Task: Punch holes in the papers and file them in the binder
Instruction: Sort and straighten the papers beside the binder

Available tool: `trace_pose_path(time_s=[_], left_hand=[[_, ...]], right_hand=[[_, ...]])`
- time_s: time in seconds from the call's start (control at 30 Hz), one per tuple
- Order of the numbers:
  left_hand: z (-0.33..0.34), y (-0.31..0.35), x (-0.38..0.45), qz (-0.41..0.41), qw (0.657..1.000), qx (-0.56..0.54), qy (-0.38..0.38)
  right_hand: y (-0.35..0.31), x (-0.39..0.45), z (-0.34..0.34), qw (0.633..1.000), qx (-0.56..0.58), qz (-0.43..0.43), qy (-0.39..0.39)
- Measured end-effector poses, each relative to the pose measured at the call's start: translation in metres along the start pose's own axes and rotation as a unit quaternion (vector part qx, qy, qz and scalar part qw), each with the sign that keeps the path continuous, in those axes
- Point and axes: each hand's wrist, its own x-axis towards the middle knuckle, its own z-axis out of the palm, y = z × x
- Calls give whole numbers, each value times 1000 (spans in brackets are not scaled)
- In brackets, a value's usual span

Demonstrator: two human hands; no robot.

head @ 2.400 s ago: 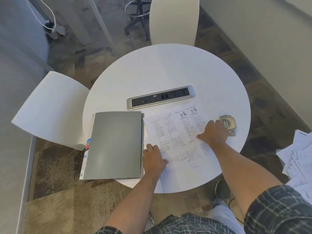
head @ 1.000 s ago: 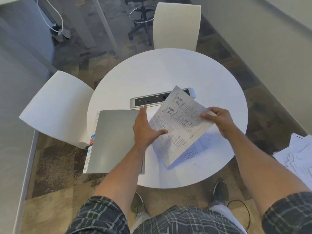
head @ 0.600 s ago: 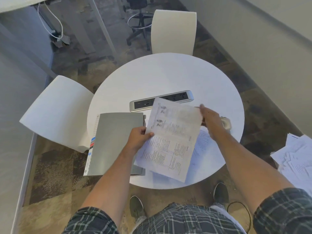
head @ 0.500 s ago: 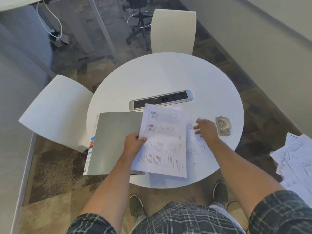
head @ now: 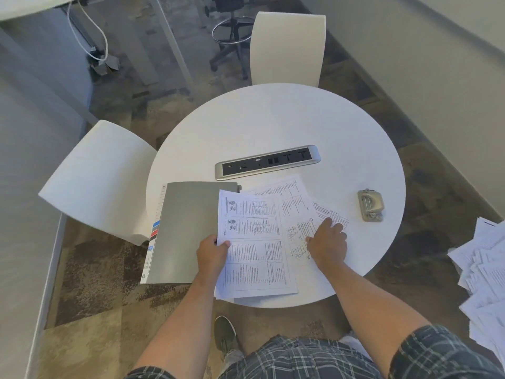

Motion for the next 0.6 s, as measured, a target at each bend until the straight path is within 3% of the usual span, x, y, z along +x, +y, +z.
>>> trace_pose_path(time_s=[0.37, 0.6], left_hand=[[6, -4, 4, -4, 1000, -6, -13], [10, -7, 5, -7, 1000, -1, -15]], right_hand=[[-5, 2, 8, 999, 47, 16, 7], [-9, -3, 4, 999, 19, 25, 16]])
